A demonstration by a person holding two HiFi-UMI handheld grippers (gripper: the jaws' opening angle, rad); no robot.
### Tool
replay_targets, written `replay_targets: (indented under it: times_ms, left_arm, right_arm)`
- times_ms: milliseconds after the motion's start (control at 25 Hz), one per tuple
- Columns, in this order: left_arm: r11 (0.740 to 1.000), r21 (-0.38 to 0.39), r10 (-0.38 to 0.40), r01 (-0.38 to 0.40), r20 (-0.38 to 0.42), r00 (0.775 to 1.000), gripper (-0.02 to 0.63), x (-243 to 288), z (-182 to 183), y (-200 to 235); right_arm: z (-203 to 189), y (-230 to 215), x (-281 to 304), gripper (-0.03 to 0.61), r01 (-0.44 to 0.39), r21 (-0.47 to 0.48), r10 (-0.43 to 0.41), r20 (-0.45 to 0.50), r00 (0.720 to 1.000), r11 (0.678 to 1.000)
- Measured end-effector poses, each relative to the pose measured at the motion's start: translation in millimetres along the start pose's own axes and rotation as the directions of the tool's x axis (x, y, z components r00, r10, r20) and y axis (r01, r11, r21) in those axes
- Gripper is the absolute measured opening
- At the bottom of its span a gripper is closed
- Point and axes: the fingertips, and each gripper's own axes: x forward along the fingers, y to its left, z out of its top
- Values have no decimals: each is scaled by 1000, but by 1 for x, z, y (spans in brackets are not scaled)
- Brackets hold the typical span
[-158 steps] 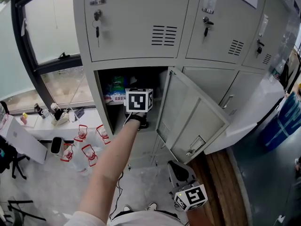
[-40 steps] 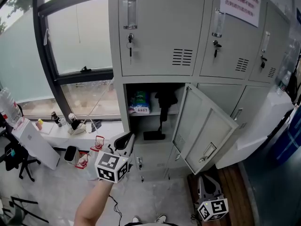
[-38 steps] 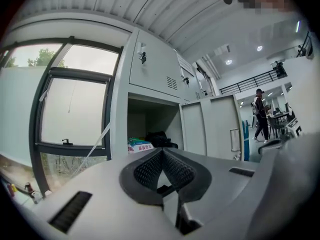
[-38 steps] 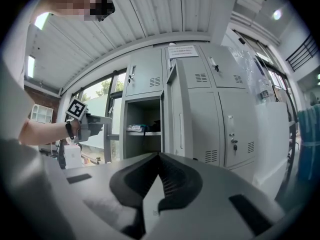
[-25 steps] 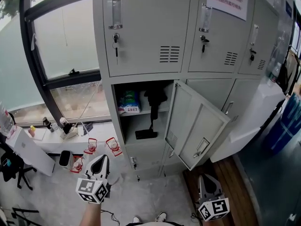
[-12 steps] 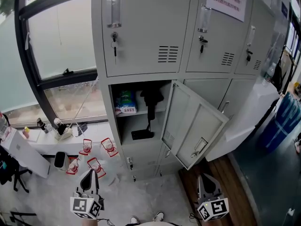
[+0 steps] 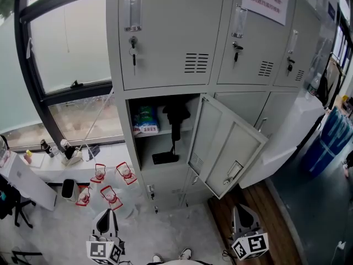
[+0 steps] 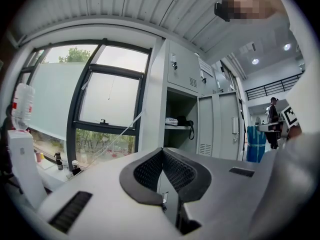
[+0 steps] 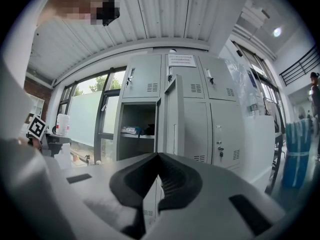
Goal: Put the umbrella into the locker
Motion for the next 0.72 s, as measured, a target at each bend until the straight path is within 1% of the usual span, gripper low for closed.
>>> replay_targets:
  times_ms: [160,400,600,720]
  left_arm:
    - [1000,-9,5,-5,2,1000,23,-8,2,-3]
    - [1000,22,-2,2,0,1000,23,-15,4,-8]
    - [1000,18,-7,7,1,1000,23,-15,5,-9]
    - [1000,14,-11,11,2,1000,22,-14,5,-9]
  right_arm:
    - [4,0,-1,17,5,-6,-5,2,1000,1000]
    - [4,0,-4,17,18,-8,-18,2,1000,1000]
    - [-1,1,-3,17,27,16,-27,-1,1000,1000]
    - [0,4,0,17,17,15,-17,5,1000,1000]
